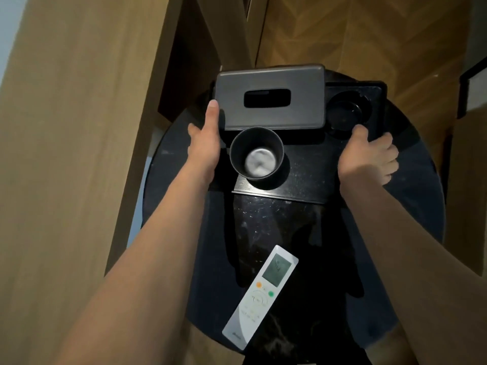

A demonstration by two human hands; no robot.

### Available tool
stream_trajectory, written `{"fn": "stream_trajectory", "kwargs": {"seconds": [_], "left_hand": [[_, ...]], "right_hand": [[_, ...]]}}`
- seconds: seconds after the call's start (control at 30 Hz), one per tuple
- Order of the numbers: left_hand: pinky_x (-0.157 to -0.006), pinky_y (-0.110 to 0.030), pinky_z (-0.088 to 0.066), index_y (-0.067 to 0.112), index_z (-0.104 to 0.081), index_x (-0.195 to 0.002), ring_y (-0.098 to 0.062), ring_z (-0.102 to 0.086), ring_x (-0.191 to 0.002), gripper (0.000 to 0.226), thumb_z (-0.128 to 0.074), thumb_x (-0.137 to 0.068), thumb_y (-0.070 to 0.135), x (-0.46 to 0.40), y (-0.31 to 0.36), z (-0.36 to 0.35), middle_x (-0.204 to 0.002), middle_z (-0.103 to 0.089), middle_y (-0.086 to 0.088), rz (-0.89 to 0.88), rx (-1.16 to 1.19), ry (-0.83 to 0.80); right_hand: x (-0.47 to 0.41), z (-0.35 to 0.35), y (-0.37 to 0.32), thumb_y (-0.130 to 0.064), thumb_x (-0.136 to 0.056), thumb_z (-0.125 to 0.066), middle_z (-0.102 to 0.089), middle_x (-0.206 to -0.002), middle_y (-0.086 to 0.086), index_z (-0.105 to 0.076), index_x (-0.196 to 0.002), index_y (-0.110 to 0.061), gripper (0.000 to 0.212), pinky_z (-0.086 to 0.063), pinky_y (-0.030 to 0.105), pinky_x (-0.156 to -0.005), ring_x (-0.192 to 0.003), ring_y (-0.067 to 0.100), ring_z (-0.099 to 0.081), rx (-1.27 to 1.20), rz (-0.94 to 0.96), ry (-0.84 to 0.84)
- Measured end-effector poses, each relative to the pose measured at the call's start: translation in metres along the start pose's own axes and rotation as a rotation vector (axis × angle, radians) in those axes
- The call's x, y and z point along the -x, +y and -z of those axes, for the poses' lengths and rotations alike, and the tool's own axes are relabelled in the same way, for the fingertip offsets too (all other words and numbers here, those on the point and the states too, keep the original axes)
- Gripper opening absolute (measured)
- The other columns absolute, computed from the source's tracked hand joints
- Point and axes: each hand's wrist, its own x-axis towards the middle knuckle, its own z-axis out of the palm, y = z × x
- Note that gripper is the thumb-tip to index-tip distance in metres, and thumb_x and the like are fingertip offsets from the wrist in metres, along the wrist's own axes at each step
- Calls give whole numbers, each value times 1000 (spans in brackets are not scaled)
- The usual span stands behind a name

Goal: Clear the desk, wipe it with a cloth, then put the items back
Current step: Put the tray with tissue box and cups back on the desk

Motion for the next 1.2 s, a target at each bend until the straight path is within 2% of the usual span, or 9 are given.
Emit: {"fn": "stream_trajectory", "kwargs": {"seconds": [0.07, 0.13, 0.27, 0.5, 0.67, 0.87, 0.97, 1.07, 1.2], "left_hand": [[-121, -59, -17, 31, -7, -161, -32, -14, -154, 120, -44, -68, 97, -5, 0, -1, -168, -19, -2, 4, -7, 15], [-116, -59, -29, 37, -30, -156, -34, -33, -147, 133, -50, -44, 107, -19, -1, 1, -159, -39, -1, 54, 43, 20], [-106, -58, -39, 48, -53, -138, -33, -51, -132, 128, -60, -23, 105, -56, -11, 5, -145, -55, 4, 161, 49, -1], [-99, -54, -49, 40, -62, -127, -36, -60, -123, 115, -77, -26, 94, -42, -23, 7, -138, -59, -2, 151, 134, -1], [-98, -54, -51, 32, -56, -128, -34, -63, -118, 117, -82, -29, 89, -22, -37, 21, -135, -61, -2, 120, 217, 70], [-99, -51, -51, 36, -66, -123, -28, -67, -114, 101, -82, -37, 86, 2, -56, 60, -129, -67, 0, 92, 338, 92], [-94, -49, -55, 30, -68, -122, -28, -71, -107, 97, -83, -43, 84, 20, -67, 82, -121, -72, -2, 52, 404, 142], [-96, -51, -54, 29, -65, -127, -29, -70, -110, 101, -81, -46, 86, 40, -84, 107, -125, -70, -3, 57, 466, 148], [-97, -49, -54, 30, -72, -119, -30, -71, -109, 92, -82, -45, 84, 71, -116, 144, -124, -71, -5, 103, 589, 205]], "right_hand": [[-2, -3, 1, -49, -100, -31, -19, -160, 5, -14, -158, -16, 69, -15, 43, -119, -144, 28, -20, 45, -13, 25], [-3, -5, 3, -48, -101, -31, -21, -158, 5, -13, -158, -16, 68, -16, 42, -118, -142, 29, -22, 61, -27, 54], [-10, -6, -2, -44, -100, -31, -23, -152, 7, -22, -155, -17, 61, -20, 42, -116, -137, 30, -24, 56, -88, 58], [-20, -3, -2, -38, -102, -30, -27, -153, 4, -28, -150, -27, 50, -19, 41, -112, -135, 29, -27, 100, -118, 55], [0, 0, -2, -61, -96, -33, -36, -149, 6, -39, -143, -26, 59, -19, 41, -113, -137, 28, -31, -41, -143, 59], [38, 5, -11, -57, -97, -34, -39, -146, 7, -44, -139, -23, 55, -20, 44, -113, -135, 29, -32, -43, -29, 40], [60, 8, -19, -49, -97, -37, -40, -145, 7, -45, -137, -23, 49, -20, 45, -112, -135, 30, -33, -19, 55, 10], [85, 10, -26, -46, -96, -39, -41, -145, 9, -46, -136, -21, 48, -20, 44, -110, -135, 30, -33, -13, 121, -37], [125, 10, -30, -45, -96, -38, -40, -147, 9, -47, -136, -20, 48, -20, 42, -109, -135, 30, -32, 27, 220, -104]]}}
